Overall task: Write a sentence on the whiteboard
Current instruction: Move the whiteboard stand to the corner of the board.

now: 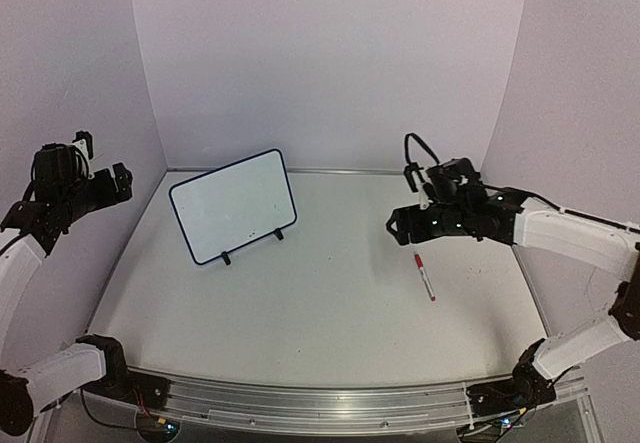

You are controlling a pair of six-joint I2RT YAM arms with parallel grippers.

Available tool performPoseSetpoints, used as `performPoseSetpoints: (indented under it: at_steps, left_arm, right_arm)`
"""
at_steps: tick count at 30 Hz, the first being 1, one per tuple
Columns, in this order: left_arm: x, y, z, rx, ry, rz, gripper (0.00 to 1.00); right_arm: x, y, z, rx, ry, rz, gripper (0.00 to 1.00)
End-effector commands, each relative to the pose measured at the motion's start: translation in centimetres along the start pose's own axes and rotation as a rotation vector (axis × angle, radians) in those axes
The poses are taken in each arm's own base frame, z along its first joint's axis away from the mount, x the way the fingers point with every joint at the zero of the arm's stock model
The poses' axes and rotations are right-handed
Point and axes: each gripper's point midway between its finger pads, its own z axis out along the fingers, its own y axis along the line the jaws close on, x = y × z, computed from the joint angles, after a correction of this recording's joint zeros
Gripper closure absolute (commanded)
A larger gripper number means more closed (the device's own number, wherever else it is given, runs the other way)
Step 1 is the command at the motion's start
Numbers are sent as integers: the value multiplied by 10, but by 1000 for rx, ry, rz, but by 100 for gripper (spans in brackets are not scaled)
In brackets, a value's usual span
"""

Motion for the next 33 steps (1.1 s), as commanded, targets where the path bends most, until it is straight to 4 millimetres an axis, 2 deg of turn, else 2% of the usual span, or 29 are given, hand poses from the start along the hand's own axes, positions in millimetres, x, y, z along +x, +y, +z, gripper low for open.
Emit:
performPoseSetpoints:
  at_steps: [1, 2, 3, 4, 6, 7, 9, 11, 12, 13, 14, 20, 24, 27, 33]
  left_arm:
    - [0, -11, 6, 60, -7, 11, 0]
    - [3, -12, 8, 66, 5, 14, 0]
    - [5, -12, 9, 68, 14, 14, 0]
    - [7, -12, 9, 70, 20, 10, 0]
    - [9, -15, 7, 87, 19, 4, 0]
    - [9, -16, 5, 97, 13, 5, 0]
    - [9, -16, 4, 101, 7, 6, 0]
    - [8, -15, 3, 96, 7, 6, 0]
    - [8, -15, 3, 96, 8, 5, 0]
    - [8, -16, 4, 100, 10, 4, 0]
    - [9, -17, 4, 104, 12, 5, 0]
    - [12, -19, 6, 118, 22, 3, 0]
    - [14, -21, 9, 124, 37, 2, 0]
    - [16, -23, 11, 136, 46, 2, 0]
    - [19, -27, 14, 159, 66, 2, 0]
  right_arm:
    - [-11, 50, 35, -95, 8, -11, 20]
    - [-10, 70, 51, -154, 26, -5, 25]
    - [-9, 80, 59, -182, 34, -5, 28]
    - [-7, 98, 74, -215, 52, -21, 33]
    - [4, 122, 101, -222, 99, -66, 37]
    - [3, 135, 113, -234, 106, -74, 39]
    - [8, 146, 131, -244, 125, -79, 41]
    - [12, 159, 159, -233, 133, -92, 44]
    - [13, 160, 161, -234, 133, -93, 45]
    - [15, 170, 178, -248, 122, -103, 46]
    - [12, 172, 180, -253, 114, -102, 46]
    - [-3, 192, 226, -262, 34, -123, 51]
    - [0, 203, 254, -276, 30, -134, 55]
    - [6, 207, 269, -280, 37, -128, 56]
    - [4, 212, 291, -265, 29, -85, 56]
